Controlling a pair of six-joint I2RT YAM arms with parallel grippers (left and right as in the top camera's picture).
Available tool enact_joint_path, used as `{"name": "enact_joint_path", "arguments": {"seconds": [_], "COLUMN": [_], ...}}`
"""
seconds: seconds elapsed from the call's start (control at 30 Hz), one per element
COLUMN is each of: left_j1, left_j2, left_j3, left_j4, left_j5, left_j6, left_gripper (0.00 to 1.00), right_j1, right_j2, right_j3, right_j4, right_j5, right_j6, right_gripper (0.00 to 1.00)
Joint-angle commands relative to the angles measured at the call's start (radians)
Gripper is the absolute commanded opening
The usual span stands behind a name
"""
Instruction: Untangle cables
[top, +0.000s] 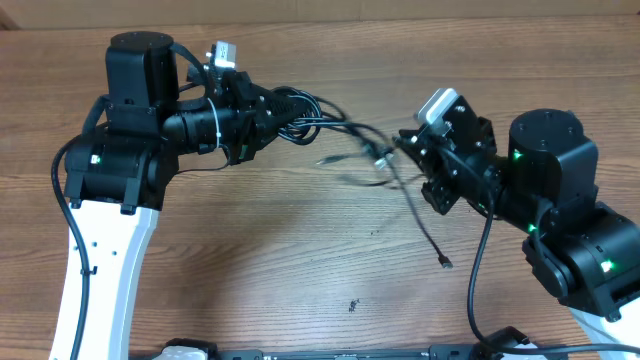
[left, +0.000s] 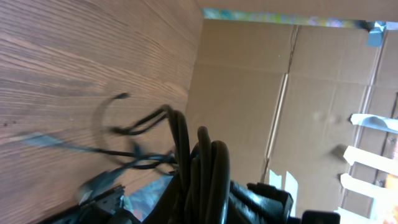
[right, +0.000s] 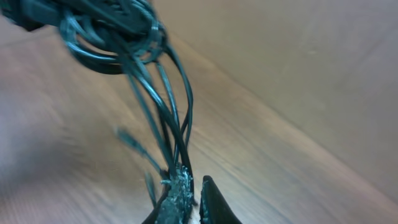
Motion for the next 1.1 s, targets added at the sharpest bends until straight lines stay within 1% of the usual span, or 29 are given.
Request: {"name": "enact_joint_path", "arguments": {"seconds": [0.0,0.17,0.23,0.27,0.4,0.53,0.63,0.77,0.9,1.0,1.07], "left_j1": [0.007,0.015,0.015,0.015,0.015,0.013,0.013,0.013,0.012,0.012,0.012], "left_j2": [-0.02,-0.02,-0.02,-0.02,-0.02,-0.02,-0.02,-0.02,-0.02,-0.02,-0.02], "left_j3": [0.019,0.019,0.019,0.019,0.019,0.019,0.019,0.019,0.019,0.019,0.019], "left_j4": [0.005,0.005,0.005,0.005,0.005,0.004,0.004,0.004,0.003,0.0,0.0], "left_j5": [-0.013,0.04,0.064,0.072,0.094,0.095,0.092,0.082,0.081,0.081,0.081], "left_j6": [0.017,0.013,-0.016,-0.035,-0.081,-0.103,-0.11,-0.11,-0.126,-0.129,-0.13], "left_gripper": [0.04,0.04,0.04,0.04,0.04,0.04,0.04,0.04,0.04,0.04,0.04], "right_j1": [-0.002,-0.003,-0.003,-0.002,-0.002,-0.002,-0.002,-0.002,-0.002,-0.001,-0.001], "right_j2": [-0.003,0.0,0.008,0.016,0.048,0.08,0.09,0.09,0.096,0.097,0.097], "right_j3": [-0.002,-0.002,-0.002,-0.002,-0.002,-0.002,-0.002,-0.002,-0.002,-0.002,-0.002], "right_j4": [-0.026,-0.078,-0.111,-0.127,-0.149,-0.143,-0.14,-0.117,-0.102,-0.096,-0.091], "right_j5": [-0.087,0.061,0.129,0.132,0.13,0.07,0.045,-0.034,-0.06,-0.063,-0.063], "right_j6": [0.001,-0.003,-0.003,-0.003,-0.003,-0.003,-0.003,-0.003,-0.003,-0.002,-0.002], "right_gripper": [0.09,0.1,0.1,0.15,0.22,0.24,0.24,0.25,0.25,0.23,0.2]}}
